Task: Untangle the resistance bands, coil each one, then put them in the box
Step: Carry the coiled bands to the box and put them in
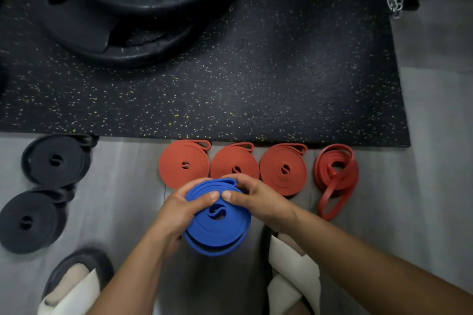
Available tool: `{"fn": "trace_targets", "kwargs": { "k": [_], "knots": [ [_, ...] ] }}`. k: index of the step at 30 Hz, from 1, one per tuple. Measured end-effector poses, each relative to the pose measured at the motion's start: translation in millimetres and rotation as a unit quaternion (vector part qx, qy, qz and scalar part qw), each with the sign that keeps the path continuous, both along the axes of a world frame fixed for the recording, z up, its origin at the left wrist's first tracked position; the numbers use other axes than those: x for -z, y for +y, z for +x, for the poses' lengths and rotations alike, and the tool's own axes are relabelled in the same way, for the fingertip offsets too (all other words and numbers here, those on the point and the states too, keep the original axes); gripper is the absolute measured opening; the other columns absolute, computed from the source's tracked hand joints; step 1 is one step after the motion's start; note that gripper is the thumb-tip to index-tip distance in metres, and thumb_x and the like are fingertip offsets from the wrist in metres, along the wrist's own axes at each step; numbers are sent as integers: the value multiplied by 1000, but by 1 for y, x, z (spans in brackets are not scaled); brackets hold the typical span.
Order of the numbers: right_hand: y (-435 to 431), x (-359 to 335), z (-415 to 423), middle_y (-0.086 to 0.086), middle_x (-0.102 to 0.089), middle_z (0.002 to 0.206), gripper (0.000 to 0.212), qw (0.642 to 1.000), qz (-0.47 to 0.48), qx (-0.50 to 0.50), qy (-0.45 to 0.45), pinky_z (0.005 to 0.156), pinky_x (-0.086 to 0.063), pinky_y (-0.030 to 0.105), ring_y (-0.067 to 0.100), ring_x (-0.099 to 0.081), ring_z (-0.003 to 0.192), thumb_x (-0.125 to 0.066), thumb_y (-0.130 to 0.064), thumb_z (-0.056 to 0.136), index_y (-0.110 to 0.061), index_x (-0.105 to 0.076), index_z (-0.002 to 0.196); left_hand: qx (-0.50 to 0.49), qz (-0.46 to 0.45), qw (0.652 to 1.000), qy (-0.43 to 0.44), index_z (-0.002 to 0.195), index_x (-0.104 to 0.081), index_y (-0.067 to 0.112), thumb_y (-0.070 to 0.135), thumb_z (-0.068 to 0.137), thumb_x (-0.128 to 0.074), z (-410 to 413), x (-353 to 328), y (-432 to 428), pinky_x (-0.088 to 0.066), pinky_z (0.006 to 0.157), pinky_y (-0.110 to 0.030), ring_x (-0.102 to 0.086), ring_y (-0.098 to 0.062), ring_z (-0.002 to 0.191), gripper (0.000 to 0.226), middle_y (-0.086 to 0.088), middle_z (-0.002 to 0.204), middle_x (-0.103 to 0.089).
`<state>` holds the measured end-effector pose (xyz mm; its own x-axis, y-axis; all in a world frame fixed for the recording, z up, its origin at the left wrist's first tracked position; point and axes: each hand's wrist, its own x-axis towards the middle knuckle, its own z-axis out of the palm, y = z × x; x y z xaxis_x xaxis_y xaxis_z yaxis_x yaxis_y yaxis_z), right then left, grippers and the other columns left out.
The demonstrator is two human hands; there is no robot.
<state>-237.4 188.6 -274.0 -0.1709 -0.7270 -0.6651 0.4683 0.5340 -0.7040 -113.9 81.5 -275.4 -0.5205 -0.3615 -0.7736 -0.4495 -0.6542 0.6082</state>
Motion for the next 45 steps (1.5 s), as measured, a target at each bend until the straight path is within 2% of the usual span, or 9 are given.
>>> {"fn": "trace_targets", "kwargs": {
  "k": [11,17,21,24,26,30,35,40,45],
  "knots": [
    [24,-5,-10,8,-59,111,30,998,61,18,21,91,-49,32,18,-58,100,-55,-14,92,-17,-51,121,-17,34,999,9,97,-65,14,0,78,-64,-16,-2,30,-56,54,-25,-69,-18,65,24,-8,78,-73],
    [27,1,-12,7,-60,103,28,998,62,29,-6,73,-52,17,11,-59,83,-52,-13,93,-10,-53,121,-36,44,998,-1,100,-64,11,-1,78,-62,-13,4,36,-55,53,-25,-69,-19,64,25,-10,78,-72],
    [22,5,-6,6,-58,116,37,995,95,4,21,75,-49,16,12,-58,95,-51,-21,94,-13,-47,130,-66,37,997,-15,102,-63,9,-3,80,-59,-2,9,30,-56,54,-23,-68,-16,62,26,-7,75,-73],
    [24,11,-17,0,-59,92,28,991,106,44,69,61,-46,14,8,-56,73,-49,-18,95,-8,-51,120,-87,34,995,-20,111,-61,6,1,74,-67,8,15,20,-56,56,-23,-69,-15,64,38,-6,77,-73],
    [30,21,-34,1,-58,88,20,965,120,78,221,71,-47,23,12,-55,76,-54,-12,92,-5,-56,111,-94,35,995,-20,116,-60,5,11,53,-82,13,16,12,-56,56,-24,-70,-15,67,67,-6,80,-73],
    [38,34,-80,18,-43,126,49,806,249,-59,533,101,-34,39,35,-42,116,-66,-24,83,-7,-48,125,-108,33,993,-21,110,-62,9,29,29,-92,18,16,7,-57,57,-24,-70,-14,67,89,-5,80,-74],
    [34,39,-97,21,-37,130,61,773,303,-133,541,104,-29,39,39,-38,119,-69,-31,80,-3,-42,127,-123,40,991,-21,117,-59,9,3,80,-61,16,14,7,-56,55,-22,-70,-12,66,38,-2,78,-74],
    [36,41,-100,21,-44,126,57,732,325,-187,568,101,-27,40,39,-40,117,-62,-37,84,0,-41,123,-120,29,992,-22,117,-59,9,5,79,-61,17,17,3,-57,60,-24,-70,-14,70,39,-5,83,-73],
    [33,44,-98,26,-40,128,48,758,339,-158,535,101,-27,43,43,-39,118,-47,-33,94,4,-40,123,-111,28,993,-26,111,-61,12,2,81,-60,18,19,9,-57,58,-23,-70,-14,68,32,-5,82,-73]
  ]
}}
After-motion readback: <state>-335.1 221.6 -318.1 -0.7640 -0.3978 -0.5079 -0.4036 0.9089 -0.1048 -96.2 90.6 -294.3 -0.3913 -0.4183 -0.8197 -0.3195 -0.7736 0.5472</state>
